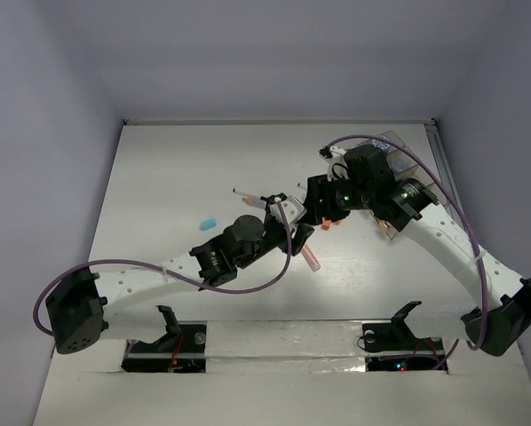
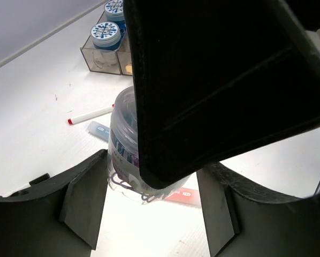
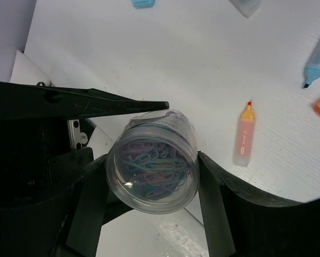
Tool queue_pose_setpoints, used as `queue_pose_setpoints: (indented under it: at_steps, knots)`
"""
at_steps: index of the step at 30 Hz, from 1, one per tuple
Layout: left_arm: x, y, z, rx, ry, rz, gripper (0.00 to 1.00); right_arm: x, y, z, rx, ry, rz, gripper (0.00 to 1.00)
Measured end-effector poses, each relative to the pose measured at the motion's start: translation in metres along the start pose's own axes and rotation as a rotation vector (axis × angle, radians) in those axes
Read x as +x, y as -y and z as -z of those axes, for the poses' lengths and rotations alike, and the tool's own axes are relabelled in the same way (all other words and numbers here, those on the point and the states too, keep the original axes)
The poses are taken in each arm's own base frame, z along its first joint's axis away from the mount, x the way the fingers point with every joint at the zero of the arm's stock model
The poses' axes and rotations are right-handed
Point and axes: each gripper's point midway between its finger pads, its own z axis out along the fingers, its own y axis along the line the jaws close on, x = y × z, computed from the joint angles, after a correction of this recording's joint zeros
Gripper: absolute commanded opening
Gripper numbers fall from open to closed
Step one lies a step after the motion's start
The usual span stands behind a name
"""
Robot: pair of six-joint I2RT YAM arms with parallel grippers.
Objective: Sort the stationery into containers
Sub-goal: Place the stationery in the storage box.
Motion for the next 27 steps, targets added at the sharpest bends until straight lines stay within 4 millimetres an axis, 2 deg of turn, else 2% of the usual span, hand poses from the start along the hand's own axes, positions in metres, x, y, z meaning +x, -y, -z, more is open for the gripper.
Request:
queue_pose_setpoints:
  at_steps: [1, 2, 4, 5, 6, 11, 14, 19, 23, 27]
  knots:
    - [0.0, 0.0, 0.0, -0.002, 0.001, 0.0, 0.47, -0.001, 0.0, 0.0, 0.001, 0.003, 0.0, 0.33]
    - [0.0, -0.001, 0.0, -0.004, 0.002, 0.001, 0.66, -0.001, 0.0, 0.0, 0.003, 0.007, -0.001, 0.32]
    - [-0.001, -0.003, 0.0, -0.015, 0.003, -0.001, 0.82, -0.005, 0.004, -0.001, 0.027, 0.023, -0.001, 0.31]
    - [-0.002, -0.004, 0.001, -0.02, 0.007, 0.003, 0.96, -0.006, 0.007, -0.002, 0.046, 0.033, -0.002, 0.3]
    - [-0.004, -0.005, 0.001, -0.023, 0.011, 0.002, 0.99, -0.009, 0.012, -0.002, 0.068, 0.044, -0.004, 0.29]
    - [-0.016, -0.009, 0.011, -0.04, 0.051, 0.023, 0.99, -0.035, 0.048, -0.011, 0.173, 0.092, -0.045, 0.27]
    - [-0.013, -0.013, 0.023, -0.052, 0.067, 0.037, 0.99, -0.054, 0.084, -0.012, 0.245, 0.135, -0.092, 0.26]
    - [0.0, -0.016, 0.043, -0.058, 0.081, 0.082, 0.99, -0.079, 0.158, 0.01, 0.427, 0.225, -0.183, 0.26]
    - [0.015, -0.022, 0.049, -0.087, 0.074, 0.106, 0.99, -0.091, 0.217, 0.032, 0.594, 0.274, -0.24, 0.26]
    - [0.031, -0.032, 0.055, -0.142, 0.066, 0.126, 0.99, -0.096, 0.259, 0.041, 0.698, 0.285, -0.289, 0.26]
